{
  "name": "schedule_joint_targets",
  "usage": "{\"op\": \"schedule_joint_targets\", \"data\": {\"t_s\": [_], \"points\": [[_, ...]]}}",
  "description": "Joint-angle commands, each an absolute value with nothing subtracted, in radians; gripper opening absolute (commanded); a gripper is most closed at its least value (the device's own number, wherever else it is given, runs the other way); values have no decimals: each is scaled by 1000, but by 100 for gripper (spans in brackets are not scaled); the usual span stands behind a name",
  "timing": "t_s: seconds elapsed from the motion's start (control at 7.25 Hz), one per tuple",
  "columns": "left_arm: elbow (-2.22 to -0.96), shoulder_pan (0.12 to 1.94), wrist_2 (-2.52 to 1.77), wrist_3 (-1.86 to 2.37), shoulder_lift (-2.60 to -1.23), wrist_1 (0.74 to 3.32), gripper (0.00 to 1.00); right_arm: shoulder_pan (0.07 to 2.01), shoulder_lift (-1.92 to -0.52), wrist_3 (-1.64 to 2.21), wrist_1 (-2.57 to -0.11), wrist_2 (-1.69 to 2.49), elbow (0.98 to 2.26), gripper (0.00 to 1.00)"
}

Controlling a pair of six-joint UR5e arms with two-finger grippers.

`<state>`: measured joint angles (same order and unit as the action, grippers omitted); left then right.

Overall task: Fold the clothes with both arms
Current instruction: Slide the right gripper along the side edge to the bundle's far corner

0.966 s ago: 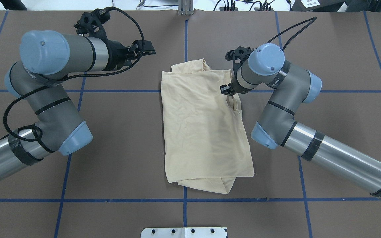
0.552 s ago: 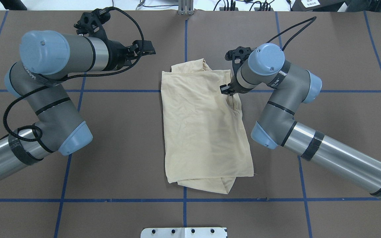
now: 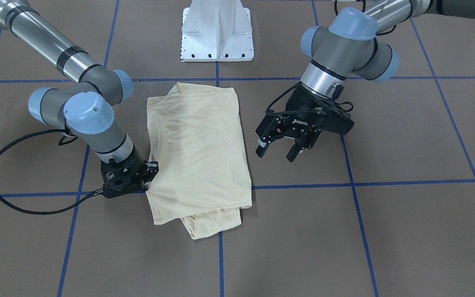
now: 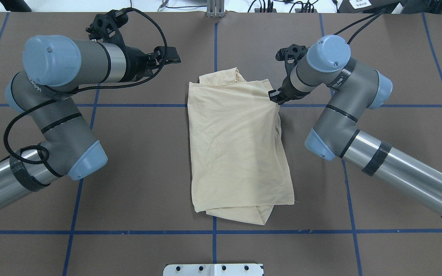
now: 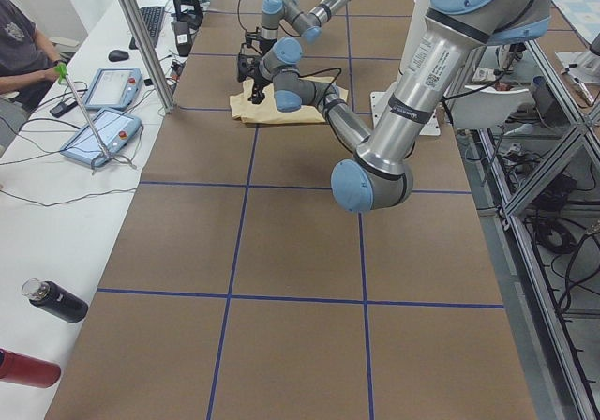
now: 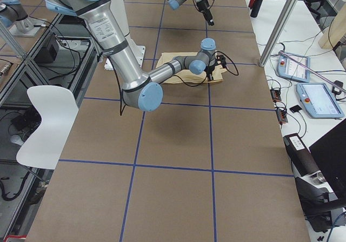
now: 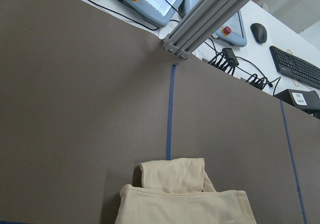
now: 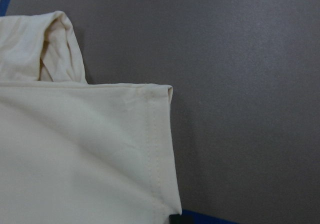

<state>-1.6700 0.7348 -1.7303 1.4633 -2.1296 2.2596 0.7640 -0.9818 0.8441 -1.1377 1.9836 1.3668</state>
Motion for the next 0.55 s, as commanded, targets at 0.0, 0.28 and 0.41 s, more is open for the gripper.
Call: {"op": "schedule_joint_targets", "data": {"t_s": [0.0, 0.28, 0.41], "points": [[-1671, 735, -1730, 1463, -2131, 2260, 100, 769, -986, 808, -1135, 1976, 1361, 25], [-1671, 735, -1730, 1468, -2131, 2260, 100, 773, -974, 822, -1134, 1980, 1365, 100], [-1675, 735, -1732, 1474, -2131, 2260, 100, 782, -956, 824, -1138, 1989, 1368, 100]]}}
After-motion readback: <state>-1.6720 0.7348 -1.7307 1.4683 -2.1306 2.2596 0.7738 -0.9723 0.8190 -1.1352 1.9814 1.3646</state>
